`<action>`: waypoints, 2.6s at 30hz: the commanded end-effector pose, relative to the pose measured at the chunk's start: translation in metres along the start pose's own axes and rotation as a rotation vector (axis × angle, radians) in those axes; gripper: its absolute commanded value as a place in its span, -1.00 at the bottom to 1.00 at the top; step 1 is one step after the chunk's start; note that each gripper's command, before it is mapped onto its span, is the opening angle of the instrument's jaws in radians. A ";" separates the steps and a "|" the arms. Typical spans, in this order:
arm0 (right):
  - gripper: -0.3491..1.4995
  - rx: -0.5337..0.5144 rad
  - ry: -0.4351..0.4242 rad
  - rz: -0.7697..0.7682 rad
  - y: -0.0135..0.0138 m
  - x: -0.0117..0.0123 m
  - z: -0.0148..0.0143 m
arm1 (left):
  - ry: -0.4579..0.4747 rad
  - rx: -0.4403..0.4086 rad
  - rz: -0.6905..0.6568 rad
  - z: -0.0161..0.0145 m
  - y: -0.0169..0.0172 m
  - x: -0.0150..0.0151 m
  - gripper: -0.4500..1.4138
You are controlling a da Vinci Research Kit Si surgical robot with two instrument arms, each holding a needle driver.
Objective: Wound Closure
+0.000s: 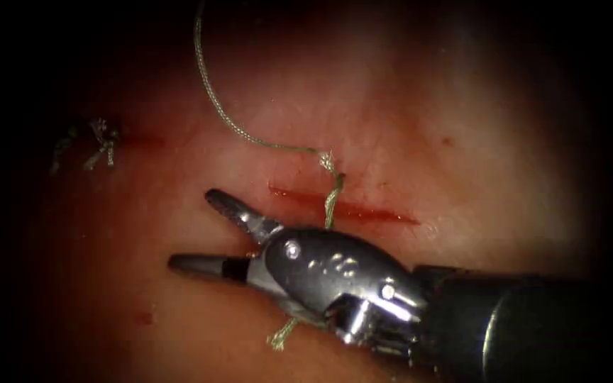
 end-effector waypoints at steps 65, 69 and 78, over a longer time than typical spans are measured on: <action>-0.11 0.364 0.427 -0.116 0.0083 0.0015 -0.0090 | -0.059 0.129 -0.117 -0.0052 0.0112 -0.0246 -1.00; -0.13 0.393 0.389 -0.146 0.0077 0.0006 -0.0085 | -0.058 0.137 -0.120 -0.0045 0.0109 -0.0250 -1.00; -0.16 0.665 0.146 -0.381 0.0074 -0.0020 -0.0066 | -0.060 0.119 -0.117 -0.0036 0.0108 -0.0266 -1.00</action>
